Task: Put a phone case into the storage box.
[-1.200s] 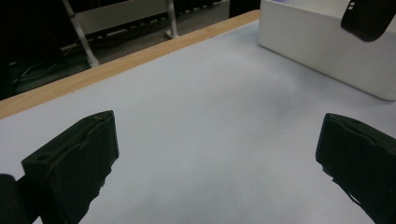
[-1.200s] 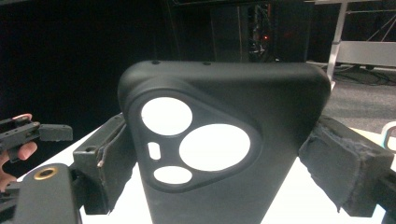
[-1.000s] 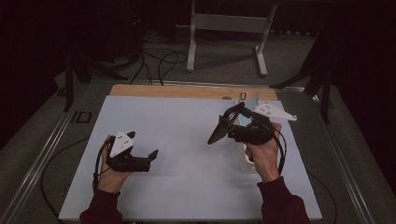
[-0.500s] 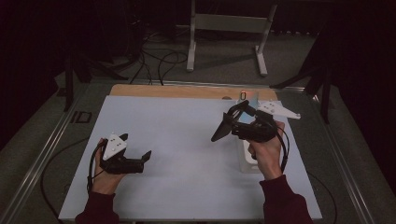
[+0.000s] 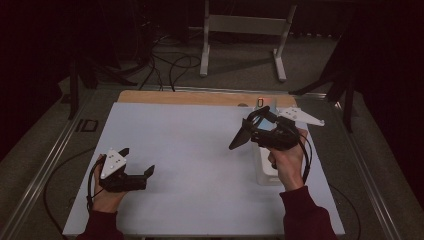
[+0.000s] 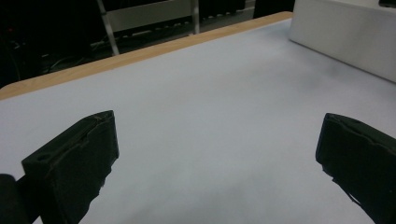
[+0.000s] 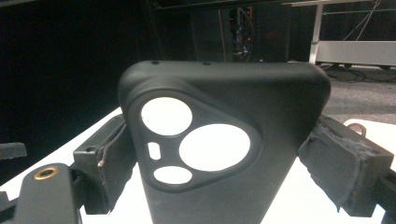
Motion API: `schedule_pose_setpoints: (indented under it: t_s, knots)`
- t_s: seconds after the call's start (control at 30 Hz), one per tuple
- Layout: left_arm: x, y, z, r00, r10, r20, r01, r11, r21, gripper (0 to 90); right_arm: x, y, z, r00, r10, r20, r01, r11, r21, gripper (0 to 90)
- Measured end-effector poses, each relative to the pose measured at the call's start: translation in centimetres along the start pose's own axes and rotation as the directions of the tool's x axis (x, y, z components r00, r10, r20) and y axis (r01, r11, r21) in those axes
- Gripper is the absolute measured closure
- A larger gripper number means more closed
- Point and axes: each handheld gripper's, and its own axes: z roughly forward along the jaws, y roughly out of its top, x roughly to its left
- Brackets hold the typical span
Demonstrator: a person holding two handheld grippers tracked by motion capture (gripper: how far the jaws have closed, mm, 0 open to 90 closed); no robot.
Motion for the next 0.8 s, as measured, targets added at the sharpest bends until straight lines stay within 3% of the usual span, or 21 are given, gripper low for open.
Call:
schedule_pose_setpoints:
  t_s: [0.3,0.8]
  knots:
    - [0.8,-1.2,-0.8,0.9991,-0.012,-0.04,0.012,0.9999,-0.008,0.0,-0.7,0.3,0.2,0.9997,0.0,0.024,0.0,1.0,0.0,15.0]
    - [0.8,-1.3,-0.7,0.9985,-0.027,-0.048,0.026,0.9995,-0.016,0.0,-2.4,1.0,0.5,0.9961,0.024,0.085,-0.023,1.0,-0.021,15.1]
